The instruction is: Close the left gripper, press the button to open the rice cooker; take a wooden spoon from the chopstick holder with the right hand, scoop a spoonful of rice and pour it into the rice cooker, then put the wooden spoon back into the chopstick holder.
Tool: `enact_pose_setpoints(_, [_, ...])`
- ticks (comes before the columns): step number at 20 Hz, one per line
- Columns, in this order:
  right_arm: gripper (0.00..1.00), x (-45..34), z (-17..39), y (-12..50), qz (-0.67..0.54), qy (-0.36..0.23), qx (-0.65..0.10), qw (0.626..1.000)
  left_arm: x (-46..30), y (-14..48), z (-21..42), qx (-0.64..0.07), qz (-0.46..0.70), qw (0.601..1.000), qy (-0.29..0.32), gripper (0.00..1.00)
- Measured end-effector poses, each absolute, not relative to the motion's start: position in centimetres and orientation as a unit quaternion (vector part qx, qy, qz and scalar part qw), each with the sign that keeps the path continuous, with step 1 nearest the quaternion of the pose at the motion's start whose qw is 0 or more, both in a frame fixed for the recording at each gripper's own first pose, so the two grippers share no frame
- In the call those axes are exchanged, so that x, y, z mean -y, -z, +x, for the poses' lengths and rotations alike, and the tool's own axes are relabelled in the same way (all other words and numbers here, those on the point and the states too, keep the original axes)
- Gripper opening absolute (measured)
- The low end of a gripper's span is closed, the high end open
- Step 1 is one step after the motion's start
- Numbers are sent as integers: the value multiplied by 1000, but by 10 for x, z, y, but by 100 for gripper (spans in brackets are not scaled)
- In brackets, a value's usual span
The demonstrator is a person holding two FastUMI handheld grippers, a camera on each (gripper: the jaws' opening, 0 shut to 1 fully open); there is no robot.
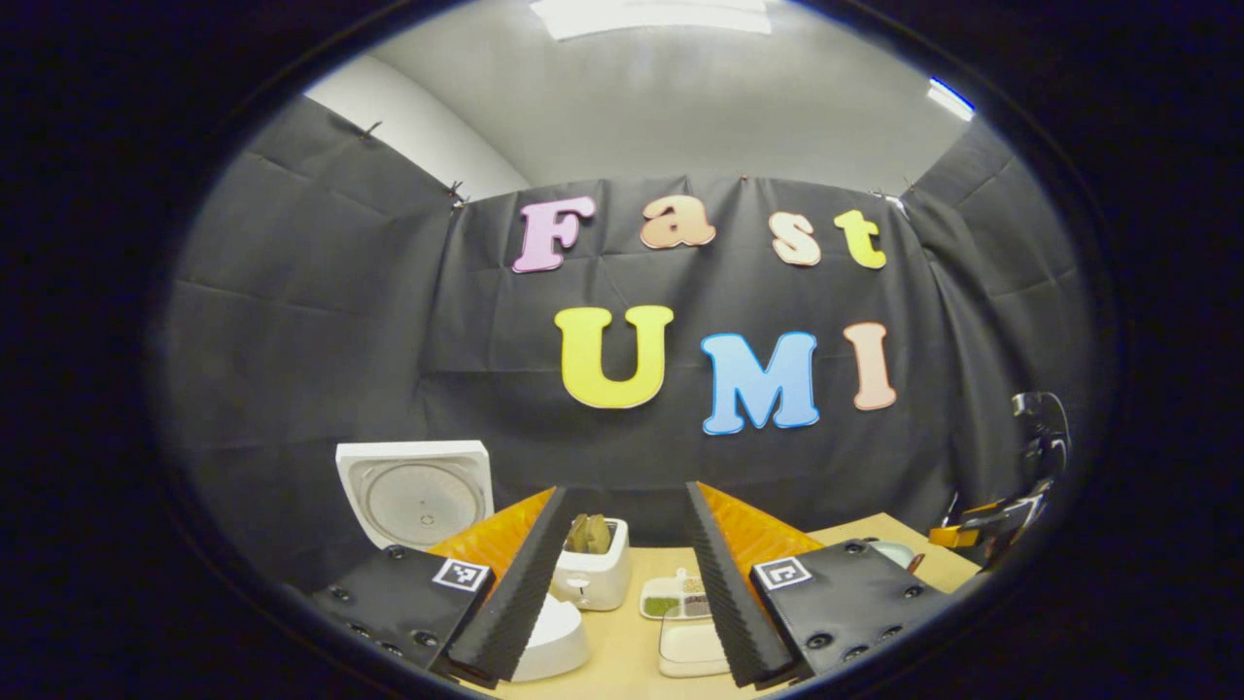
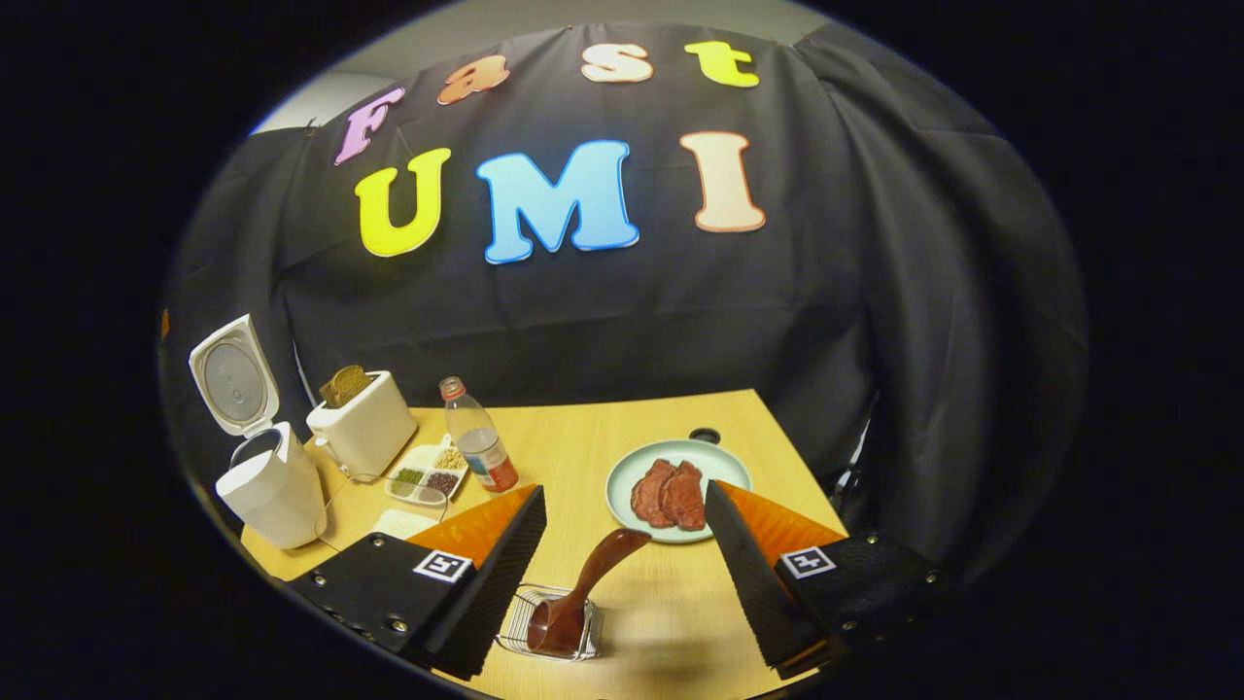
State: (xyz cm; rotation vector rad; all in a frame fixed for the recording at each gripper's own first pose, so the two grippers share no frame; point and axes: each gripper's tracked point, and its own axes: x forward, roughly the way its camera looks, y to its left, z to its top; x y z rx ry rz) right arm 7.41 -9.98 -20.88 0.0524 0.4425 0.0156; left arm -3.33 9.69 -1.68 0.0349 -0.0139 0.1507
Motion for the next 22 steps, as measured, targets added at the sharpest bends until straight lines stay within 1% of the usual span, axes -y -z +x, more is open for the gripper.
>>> enact_pose_setpoints(3, [100, 107, 81, 244, 44, -3, -253, 967, -85, 21, -32, -2, 19, 997, -68, 84])
enact_pose_setpoints(4, [98, 107, 83, 252, 53, -5, -263, 963, -81, 18, -32, -2, 19, 998, -67, 84])
enact_pose_setpoints(5, [95, 105, 85, 261, 62, -9, -272, 960, -79, 17, -32, -2, 21, 997, -69, 84])
enact_pose_setpoints(6, [88, 102, 88, 268, 68, -15, -282, 957, -77, 19, -32, -6, 25, 997, -71, 84])
enact_pose_setpoints(7, [88, 100, 89, 277, 71, -20, -292, 953, -76, 23, -31, -11, 29, 997, -71, 84])
enact_pose_setpoints(8, [82, 98, 90, 283, 77, -27, -303, 950, -74, 25, -32, -17, 32, 997, -72, 84])
enact_pose_setpoints(11, [77, 87, 92, 292, 102, -51, -321, 940, -68, 27, -33, -25, 35, 996, -79, 84])
enact_pose_setpoints(12, [78, 87, 92, 294, 104, -57, -324, 939, -64, 27, -34, -27, 33, 996, -80, 84])
enact_pose_setpoints(13, [71, 82, 91, 294, 113, -67, -323, 937, -58, 30, -35, -28, 29, 996, -80, 84])
enact_pose_setpoints(14, [48, 75, 93, 293, 127, -79, -323, 934, -56, 30, -36, -30, 29, 996, -83, 84])
enact_pose_setpoints(15, [40, 69, 91, 292, 145, -91, -321, 932, -54, 32, -38, -33, 31, 995, -86, 84])
enact_pose_setpoints(16, [26, 67, 87, 290, 155, -92, -322, 929, -52, 33, -38, -36, 33, 995, -87, 84])
enact_pose_setpoints(17, [26, 64, 85, 286, 168, -94, -320, 928, -47, 36, -39, -39, 35, 995, -86, 84])
enact_pose_setpoints(18, [12, 62, 85, 284, 174, -96, -321, 926, -43, 38, -40, -40, 35, 995, -84, 84])
enact_pose_setpoints(20, [12, 58, 77, 275, 172, -97, -312, 929, -37, 40, -40, -42, 34, 996, -76, 84])
enact_pose_setpoints(21, [7, 55, 77, 274, 167, -96, -304, 933, -36, 42, -40, -41, 34, 996, -71, 83])
enact_pose_setpoints(22, [6, 54, 74, 272, 166, -95, -303, 934, -36, 41, -39, -37, 34, 997, -66, 83])
